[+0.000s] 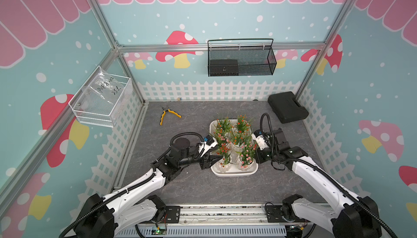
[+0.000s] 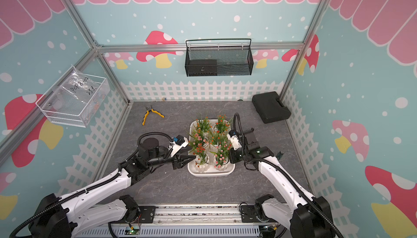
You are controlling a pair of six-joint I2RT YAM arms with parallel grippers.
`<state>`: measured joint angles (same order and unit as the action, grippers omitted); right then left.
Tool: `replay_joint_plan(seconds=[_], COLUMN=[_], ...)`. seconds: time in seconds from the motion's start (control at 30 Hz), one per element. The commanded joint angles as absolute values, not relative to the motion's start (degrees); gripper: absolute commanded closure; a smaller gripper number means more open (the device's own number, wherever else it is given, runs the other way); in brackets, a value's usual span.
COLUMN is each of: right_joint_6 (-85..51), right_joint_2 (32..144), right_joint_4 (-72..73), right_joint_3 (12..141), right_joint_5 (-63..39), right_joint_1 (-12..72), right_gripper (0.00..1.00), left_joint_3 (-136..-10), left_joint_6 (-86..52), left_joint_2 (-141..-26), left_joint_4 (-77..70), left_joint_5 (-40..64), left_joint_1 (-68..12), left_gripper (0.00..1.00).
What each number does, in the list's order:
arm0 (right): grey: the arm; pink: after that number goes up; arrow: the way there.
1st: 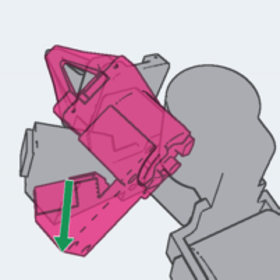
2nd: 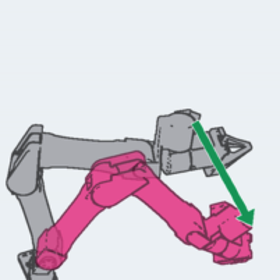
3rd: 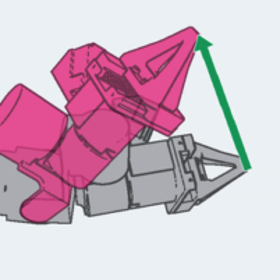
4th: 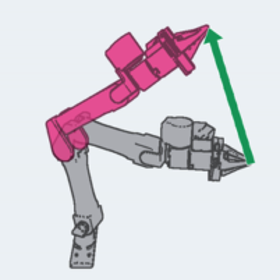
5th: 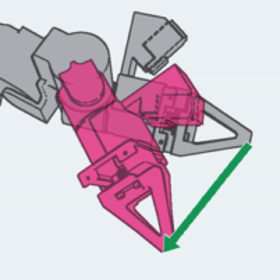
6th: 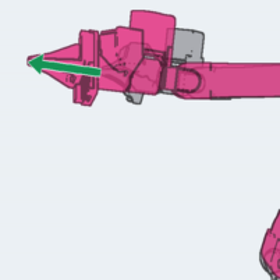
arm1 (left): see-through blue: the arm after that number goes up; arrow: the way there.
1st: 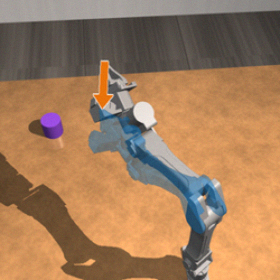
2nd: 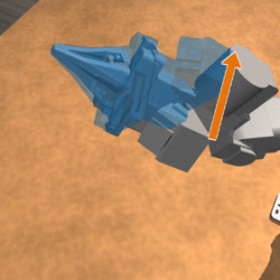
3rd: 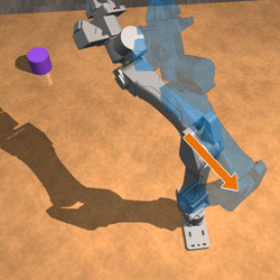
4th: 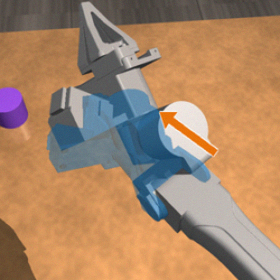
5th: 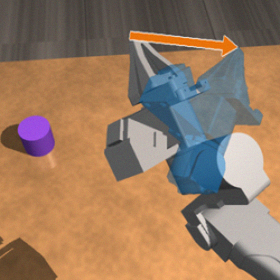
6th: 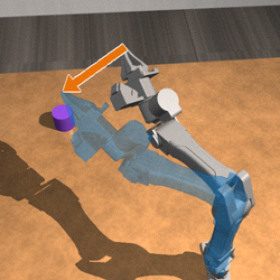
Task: Put the potted gypsophila into the storage box
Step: Place the baby's breath potted plant at the storage box.
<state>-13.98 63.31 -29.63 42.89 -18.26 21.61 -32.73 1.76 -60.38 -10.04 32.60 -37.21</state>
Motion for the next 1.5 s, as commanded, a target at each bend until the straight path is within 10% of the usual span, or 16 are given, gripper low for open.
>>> replay_joint_plan(seconds=[0.0,0.7,1.47], right_joint_6=[-14.93,-16.35,-15.12], right_joint_2=[63.67,69.97,56.87], right_joint_4=[-24.22,-19.22,-21.01], right_joint_3=[42.6,40.67,49.76], right_joint_5=[-18.63,-17.93,-17.19], right_joint_1=[22.83,24.79,16.41], right_gripper=[1.0,0.95,0.41], left_joint_3=[-32.35,-32.17,-29.95], left_joint_6=[3.04,3.25,-0.93], left_joint_2=[-60.82,-60.74,-54.85], left_joint_4=[-11.25,-10.98,-17.17], left_joint_5=[32.43,30.55,18.63], left_joint_1=[-37.4,-37.35,-36.87], left_gripper=[0.41,0.42,0.4])
